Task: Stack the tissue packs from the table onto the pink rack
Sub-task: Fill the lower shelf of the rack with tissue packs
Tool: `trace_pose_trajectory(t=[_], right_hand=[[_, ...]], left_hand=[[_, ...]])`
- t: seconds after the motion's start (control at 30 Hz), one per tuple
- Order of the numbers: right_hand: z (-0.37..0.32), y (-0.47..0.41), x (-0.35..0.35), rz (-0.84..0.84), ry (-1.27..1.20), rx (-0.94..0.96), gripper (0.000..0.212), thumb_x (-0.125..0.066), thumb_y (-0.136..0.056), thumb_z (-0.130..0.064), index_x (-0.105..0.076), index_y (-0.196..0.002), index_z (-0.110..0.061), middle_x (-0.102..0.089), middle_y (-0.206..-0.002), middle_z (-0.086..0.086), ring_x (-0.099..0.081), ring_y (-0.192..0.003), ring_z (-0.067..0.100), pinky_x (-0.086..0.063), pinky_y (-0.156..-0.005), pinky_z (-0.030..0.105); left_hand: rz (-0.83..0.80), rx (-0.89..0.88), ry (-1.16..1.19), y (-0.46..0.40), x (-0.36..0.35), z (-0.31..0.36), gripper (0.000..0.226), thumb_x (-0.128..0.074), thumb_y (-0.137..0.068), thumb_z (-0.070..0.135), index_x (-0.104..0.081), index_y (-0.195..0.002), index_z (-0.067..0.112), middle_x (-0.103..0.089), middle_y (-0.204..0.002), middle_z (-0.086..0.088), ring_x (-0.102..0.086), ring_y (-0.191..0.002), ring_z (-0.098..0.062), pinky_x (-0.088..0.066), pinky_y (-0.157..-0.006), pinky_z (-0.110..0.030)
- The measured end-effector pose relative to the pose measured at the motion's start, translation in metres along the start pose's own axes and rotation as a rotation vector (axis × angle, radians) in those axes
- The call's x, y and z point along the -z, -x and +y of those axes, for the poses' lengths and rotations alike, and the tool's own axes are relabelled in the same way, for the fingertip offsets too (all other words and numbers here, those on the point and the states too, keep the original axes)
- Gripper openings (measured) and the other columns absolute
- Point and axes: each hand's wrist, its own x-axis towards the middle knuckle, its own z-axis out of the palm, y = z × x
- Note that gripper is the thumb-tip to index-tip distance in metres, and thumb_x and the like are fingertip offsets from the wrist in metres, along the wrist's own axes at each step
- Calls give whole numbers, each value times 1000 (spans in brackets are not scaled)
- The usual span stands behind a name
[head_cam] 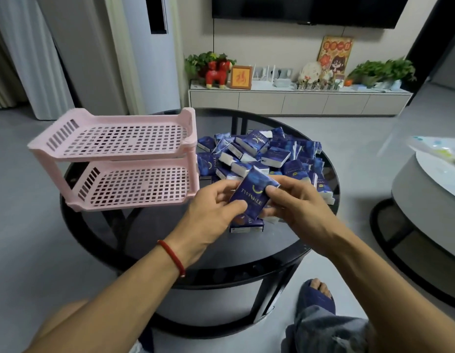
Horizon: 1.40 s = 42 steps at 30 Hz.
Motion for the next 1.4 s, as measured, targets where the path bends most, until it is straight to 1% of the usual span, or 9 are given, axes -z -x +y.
trace_pose_trajectory(t=[0.2,0.47,0.6,0.7,0.9,1.07,1.2,1.3,1.4], right_hand=[[10,0,26,385,850,177,18,-64,-99,-18,-73,-115,-22,-75,-98,-10,-68,-88,1,-58,-81,28],[46,-13,14,143,1450,33,59,-68,-90,-34,-48,-145,-32,-56,-143,-7,-38,-135,22,-35,-97,43],[42,-14,17,270,1358,60,39,-61,-94,-26,-61,-133,-29,-71,-116,-2,-57,-116,24,-35,-92,41],[25,-3,28,347,846,113,17,-54,-96,-14,-68,-103,-20,-72,-90,1,-63,-82,20,-48,-73,36],[8,9,21,160,32,-139,26,-51,-102,-14,-70,-112,-1,-70,-108,17,-63,-89,22,-54,-70,33],[6,9,-15,-90,277,-52,27,-46,-108,-19,-68,-120,-24,-76,-108,-3,-70,-100,12,-60,-82,30],[22,-2,-47,37,651,210,27,-54,-105,-22,-67,-129,-22,-73,-111,-10,-70,-98,6,-60,-84,33],[33,-11,-66,129,747,369,28,-63,-101,-21,-69,-128,-19,-68,-112,-5,-65,-97,8,-58,-83,33],[33,-19,-83,112,806,464,30,-68,-96,-28,-69,-125,-20,-64,-109,-5,-62,-88,6,-54,-78,21]], left_hand=[[169,122,72,23,31,0,26,-62,-90,-9,-69,-109,7,-77,-103,-17,-72,-81,-23,-59,-65,-30],[255,189,64,45,66,-7,15,-61,-91,-8,-65,-103,1,-75,-99,-22,-65,-75,-24,-55,-54,-25],[244,202,81,47,64,-12,23,-61,-91,-9,-63,-113,-2,-76,-94,-19,-67,-69,-23,-58,-59,-28],[226,191,91,46,61,-13,31,-59,-90,-11,-63,-117,5,-77,-97,-19,-69,-76,-28,-61,-67,-34],[119,181,72,46,49,-15,62,-59,-92,-13,-57,-136,31,-77,-101,-17,-76,-88,-31,-63,-80,-50],[75,189,115,53,48,-13,64,-55,-92,-17,-58,-138,27,-76,-97,-16,-76,-85,-26,-62,-80,-46],[37,209,215,57,54,-8,52,-50,-93,-14,-55,-136,16,-75,-78,-7,-72,-78,-24,-58,-90,-55],[11,192,187,60,62,-9,53,-70,-90,-2,-51,-136,17,-74,-110,-23,-71,-103,-41,-56,-93,-60],[87,132,-45,62,74,-12,64,-81,-70,5,-52,-123,27,-76,-106,-17,-71,-106,-42,-58,-91,-58]])
